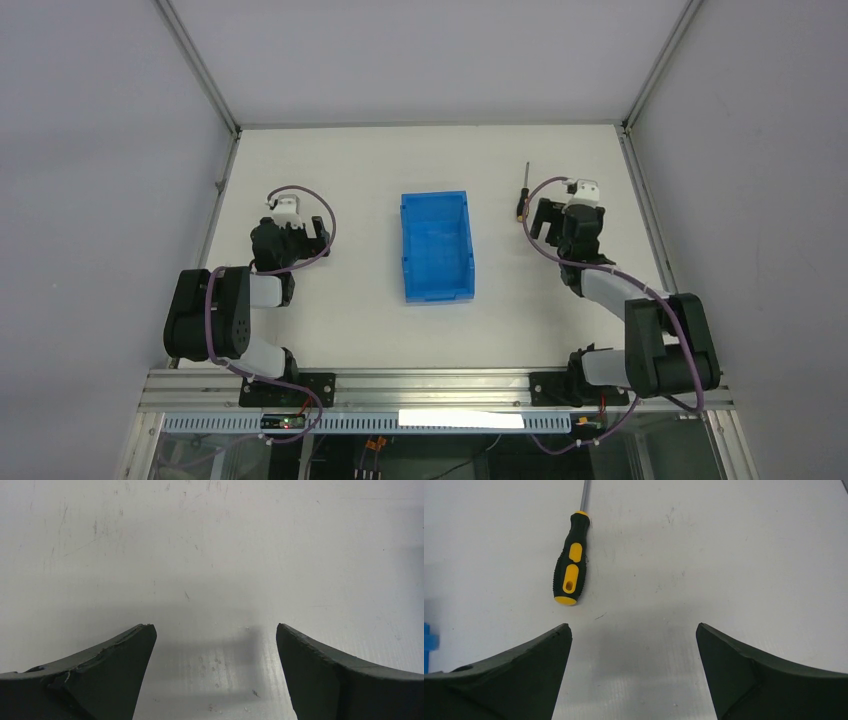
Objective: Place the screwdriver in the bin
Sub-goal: Pick up the screwdriver from the center of the board.
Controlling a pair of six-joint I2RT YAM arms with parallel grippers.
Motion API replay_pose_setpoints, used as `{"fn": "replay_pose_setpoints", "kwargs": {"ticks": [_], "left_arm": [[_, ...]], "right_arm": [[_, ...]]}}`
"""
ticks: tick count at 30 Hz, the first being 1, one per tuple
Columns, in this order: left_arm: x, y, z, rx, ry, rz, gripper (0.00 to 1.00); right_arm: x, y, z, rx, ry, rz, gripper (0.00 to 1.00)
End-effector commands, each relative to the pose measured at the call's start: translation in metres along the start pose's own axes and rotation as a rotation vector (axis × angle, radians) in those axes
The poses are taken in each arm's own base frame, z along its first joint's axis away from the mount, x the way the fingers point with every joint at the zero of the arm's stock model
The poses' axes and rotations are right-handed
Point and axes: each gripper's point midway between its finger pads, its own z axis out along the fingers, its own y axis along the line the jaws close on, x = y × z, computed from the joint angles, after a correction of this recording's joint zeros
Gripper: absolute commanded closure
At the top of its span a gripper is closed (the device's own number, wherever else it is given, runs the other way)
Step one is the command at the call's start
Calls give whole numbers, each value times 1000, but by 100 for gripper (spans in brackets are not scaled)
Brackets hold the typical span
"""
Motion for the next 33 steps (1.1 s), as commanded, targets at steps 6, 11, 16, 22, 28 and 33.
{"fn": "replay_pose_setpoints", "kwargs": {"ticks": [6, 11, 16, 22, 28, 33], "left_arm": [[-16, -3, 5, 8, -46, 25, 1], [-15, -3, 5, 8, -43, 25, 1], [-15, -3, 5, 8, -43, 25, 1], [-15, -3, 5, 8, -42, 25, 1], [-15, -3, 5, 9, -42, 25, 1], [-15, -3, 5, 9, -42, 25, 1]], "right_arm": [[-79, -1, -34, 35, -81, 11, 1], [-125, 2, -59, 24, -106, -4, 1], [-173, 6, -83, 20, -101, -13, 1], [-221, 9, -108, 12, -141, -1, 1], [-260, 17, -132, -26, -169, 4, 1], [-281, 17, -147, -23, -179, -5, 1]]}}
